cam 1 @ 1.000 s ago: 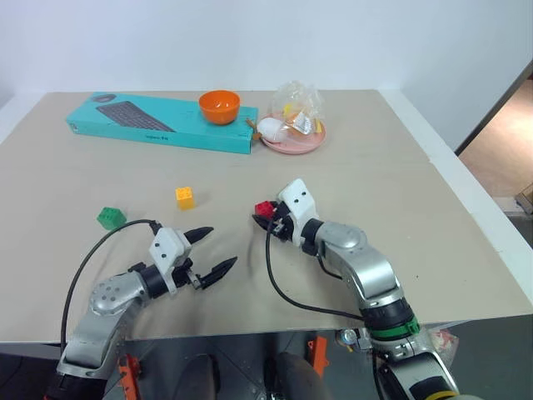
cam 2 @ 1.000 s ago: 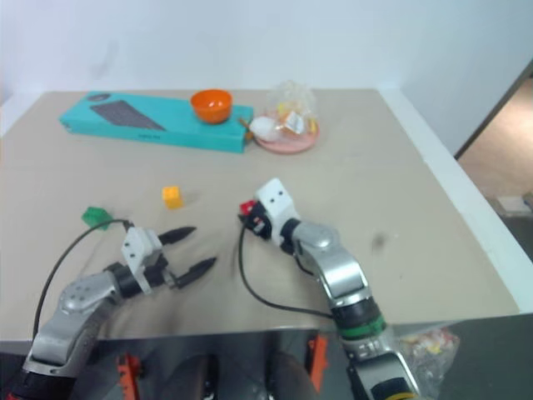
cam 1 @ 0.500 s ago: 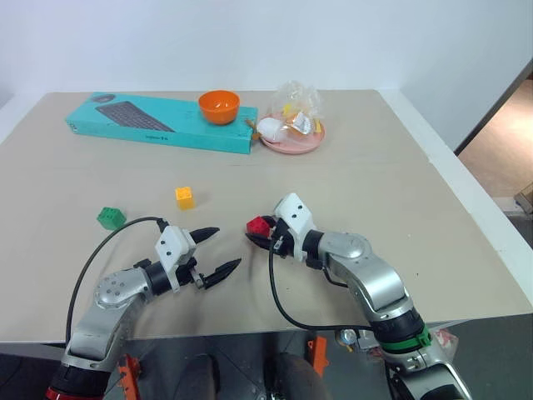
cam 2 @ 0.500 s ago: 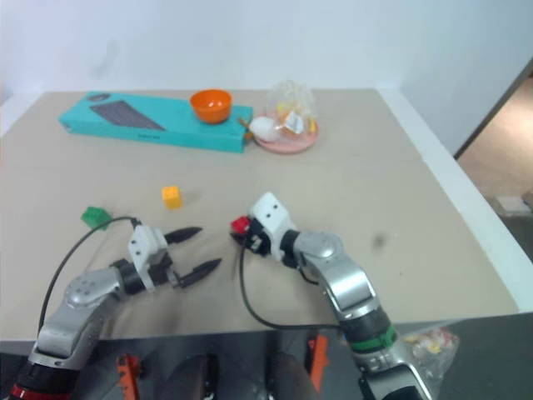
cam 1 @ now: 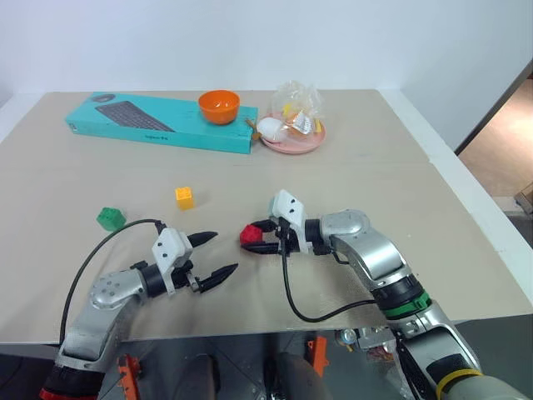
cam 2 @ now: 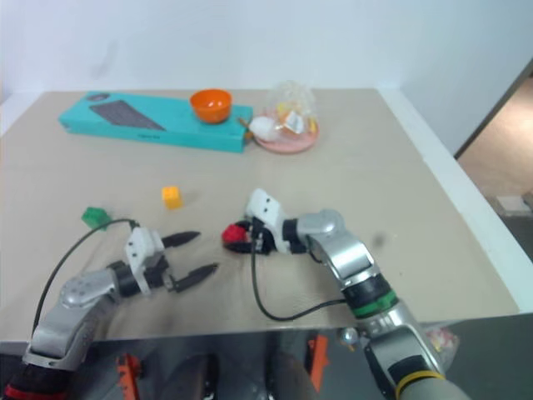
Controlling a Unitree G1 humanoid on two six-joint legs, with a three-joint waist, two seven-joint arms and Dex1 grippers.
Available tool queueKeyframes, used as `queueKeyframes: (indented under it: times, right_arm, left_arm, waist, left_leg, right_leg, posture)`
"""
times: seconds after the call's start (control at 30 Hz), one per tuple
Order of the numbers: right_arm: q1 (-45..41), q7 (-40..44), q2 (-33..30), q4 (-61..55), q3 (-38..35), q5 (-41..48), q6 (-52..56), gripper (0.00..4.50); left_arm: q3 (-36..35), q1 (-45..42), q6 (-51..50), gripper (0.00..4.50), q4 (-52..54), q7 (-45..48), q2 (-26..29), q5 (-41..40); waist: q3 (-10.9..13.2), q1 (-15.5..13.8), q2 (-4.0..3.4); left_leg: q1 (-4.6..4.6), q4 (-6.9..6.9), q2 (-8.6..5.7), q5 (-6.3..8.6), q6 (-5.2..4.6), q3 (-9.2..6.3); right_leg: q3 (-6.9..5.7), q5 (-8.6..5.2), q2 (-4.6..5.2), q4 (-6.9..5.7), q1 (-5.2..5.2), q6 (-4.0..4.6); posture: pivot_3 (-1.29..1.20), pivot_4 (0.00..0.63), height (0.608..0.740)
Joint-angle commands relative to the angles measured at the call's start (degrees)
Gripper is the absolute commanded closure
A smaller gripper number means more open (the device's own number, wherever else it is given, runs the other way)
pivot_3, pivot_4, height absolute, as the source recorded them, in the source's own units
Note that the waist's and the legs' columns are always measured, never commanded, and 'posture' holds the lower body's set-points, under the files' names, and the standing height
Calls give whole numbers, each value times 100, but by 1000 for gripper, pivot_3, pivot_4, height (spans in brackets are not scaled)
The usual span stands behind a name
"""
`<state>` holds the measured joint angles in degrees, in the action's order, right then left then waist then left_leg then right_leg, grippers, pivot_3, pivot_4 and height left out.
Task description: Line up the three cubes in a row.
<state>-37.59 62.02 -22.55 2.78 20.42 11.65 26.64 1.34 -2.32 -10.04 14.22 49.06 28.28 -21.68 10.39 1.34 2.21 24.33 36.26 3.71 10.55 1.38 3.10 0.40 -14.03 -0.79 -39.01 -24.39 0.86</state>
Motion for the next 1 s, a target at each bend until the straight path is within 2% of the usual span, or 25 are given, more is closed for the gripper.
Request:
queueKeyframes:
  times: [0.03,0.4,1.0]
  right_arm:
    - [-222,485,-130,48,100,23,-297,2783]
    - [-676,1199,-133,1032,197,-178,-1092,2783]
    - [-887,1502,59,1743,108,-364,-1708,2783]
  left_arm:
    - [-162,72,-75,0,345,-10,85,-188]
    - [-219,277,-141,0,512,320,419,-345]
    - [-218,306,522,0,368,541,526,-94]
  waist:
    - [0,-1,0]
    - [0,0,0]
    - [1,-1,-1]
  left_leg:
    - [0,1,0,0,0,0]
    - [-1,2,1,0,0,0]
    - [-2,2,3,0,0,3]
  right_leg:
    - [0,0,0,0,0,1]
    - [-1,1,-2,0,0,2]
    - [1,1,2,-1,1,2]
  posture:
    - [0,150,740]
    - [0,150,740]
    - [0,150,740]
